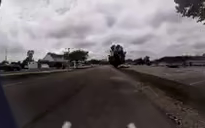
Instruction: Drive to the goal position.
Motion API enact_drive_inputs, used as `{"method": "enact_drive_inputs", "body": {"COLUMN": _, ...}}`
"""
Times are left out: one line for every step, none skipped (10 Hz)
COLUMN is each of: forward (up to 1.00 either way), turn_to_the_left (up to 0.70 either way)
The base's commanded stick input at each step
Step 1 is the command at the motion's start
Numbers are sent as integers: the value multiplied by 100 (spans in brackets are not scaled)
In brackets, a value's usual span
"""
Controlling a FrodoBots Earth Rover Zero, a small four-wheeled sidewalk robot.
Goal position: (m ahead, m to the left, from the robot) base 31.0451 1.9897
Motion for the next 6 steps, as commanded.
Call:
{"method": "enact_drive_inputs", "body": {"forward": 60, "turn_to_the_left": 0}}
{"method": "enact_drive_inputs", "body": {"forward": 60, "turn_to_the_left": 0}}
{"method": "enact_drive_inputs", "body": {"forward": 60, "turn_to_the_left": 0}}
{"method": "enact_drive_inputs", "body": {"forward": 60, "turn_to_the_left": 0}}
{"method": "enact_drive_inputs", "body": {"forward": 60, "turn_to_the_left": 0}}
{"method": "enact_drive_inputs", "body": {"forward": 60, "turn_to_the_left": 0}}
